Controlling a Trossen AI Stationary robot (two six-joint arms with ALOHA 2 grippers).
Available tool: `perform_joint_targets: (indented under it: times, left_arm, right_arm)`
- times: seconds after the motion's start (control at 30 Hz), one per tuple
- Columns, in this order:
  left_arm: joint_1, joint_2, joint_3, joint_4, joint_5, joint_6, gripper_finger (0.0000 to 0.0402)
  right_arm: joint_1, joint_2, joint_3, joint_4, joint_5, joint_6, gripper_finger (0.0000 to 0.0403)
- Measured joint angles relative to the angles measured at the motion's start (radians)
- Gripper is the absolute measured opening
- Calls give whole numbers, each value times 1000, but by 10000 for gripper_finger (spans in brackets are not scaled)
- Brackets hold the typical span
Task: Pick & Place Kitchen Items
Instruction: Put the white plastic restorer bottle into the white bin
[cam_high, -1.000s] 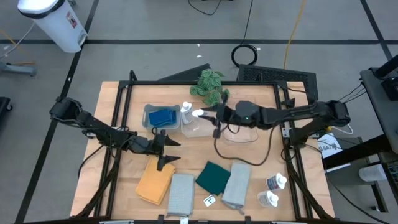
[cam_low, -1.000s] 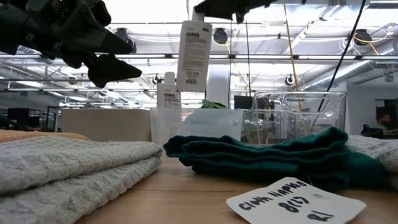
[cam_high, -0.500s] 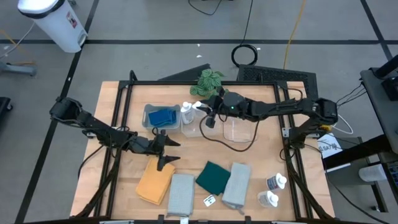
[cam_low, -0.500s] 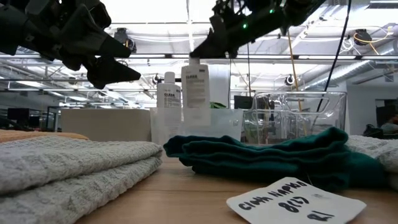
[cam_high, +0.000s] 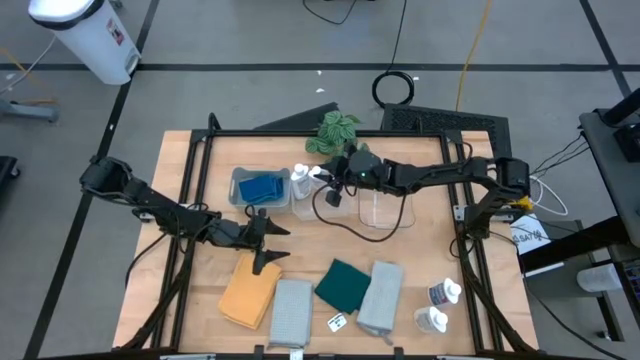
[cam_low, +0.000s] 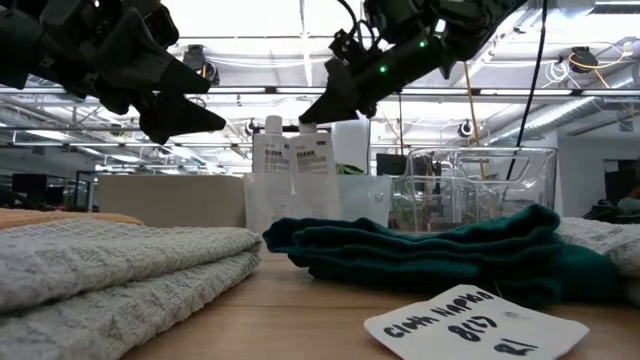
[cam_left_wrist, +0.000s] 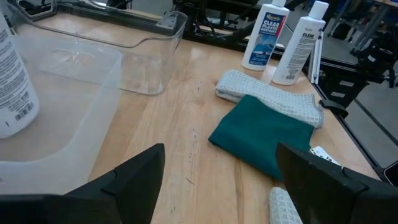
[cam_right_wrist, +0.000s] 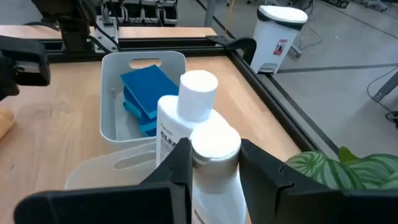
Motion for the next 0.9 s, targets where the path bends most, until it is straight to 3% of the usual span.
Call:
perform_joint_targets:
  times: [0.23, 0.43, 0.57, 0.9]
  left_arm:
    - [0, 0, 0, 0, 0, 0, 312]
    - [0, 0, 0, 0, 0, 1, 312]
    - [0, 0, 0, 0, 0, 1, 312]
    - [0, 0, 0, 1, 0, 2, 312]
  right_arm:
    - [0, 15, 1, 5, 6, 1, 78]
    - [0, 22, -2, -18, 6, 1, 169]
    - [0, 17, -1, -5, 7, 1, 199]
    - [-2, -45, -2, -23, 51, -56, 201]
